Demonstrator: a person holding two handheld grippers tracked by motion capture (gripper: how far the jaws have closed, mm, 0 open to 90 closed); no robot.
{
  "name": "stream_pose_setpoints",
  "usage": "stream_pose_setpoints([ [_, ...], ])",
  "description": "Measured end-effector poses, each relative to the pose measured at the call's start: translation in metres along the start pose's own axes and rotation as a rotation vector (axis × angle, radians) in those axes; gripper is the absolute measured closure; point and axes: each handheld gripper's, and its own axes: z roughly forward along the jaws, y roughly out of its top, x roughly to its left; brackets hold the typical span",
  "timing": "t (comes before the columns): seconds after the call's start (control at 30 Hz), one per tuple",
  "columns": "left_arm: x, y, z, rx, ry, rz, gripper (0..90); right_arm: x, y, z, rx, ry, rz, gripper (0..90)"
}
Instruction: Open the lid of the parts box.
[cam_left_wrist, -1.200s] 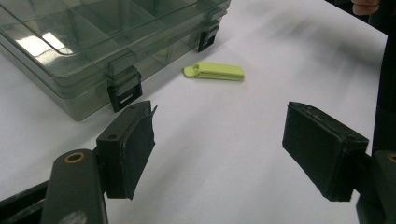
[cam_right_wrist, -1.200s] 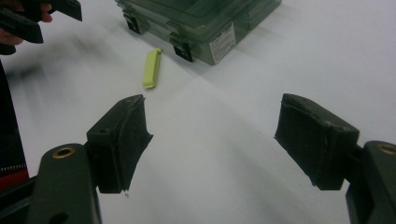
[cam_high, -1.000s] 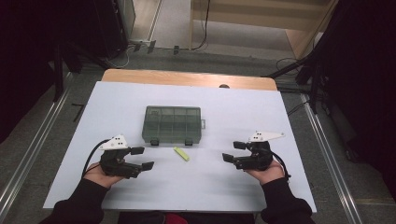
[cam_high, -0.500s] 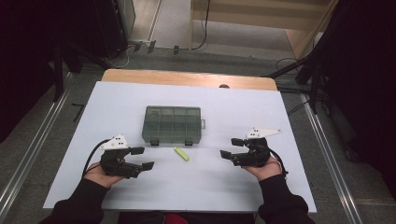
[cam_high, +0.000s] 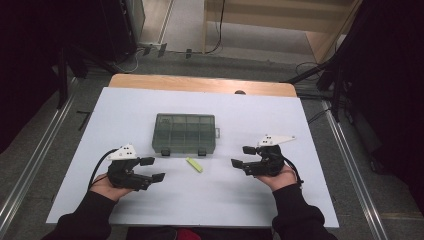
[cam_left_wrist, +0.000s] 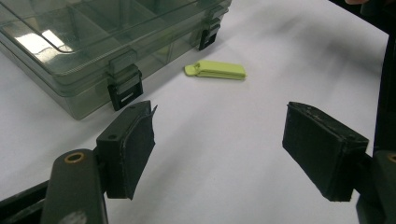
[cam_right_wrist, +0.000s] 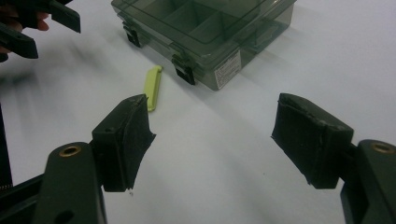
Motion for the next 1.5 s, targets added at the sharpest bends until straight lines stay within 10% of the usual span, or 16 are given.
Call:
stream_pose_setpoints([
  [1.5, 0.000, 0.000, 0.001, 0.001, -0.005, -0.008, 24.8, 0.002, 0.021, 0.043, 0.063, 0.002, -0.032, 33.9],
])
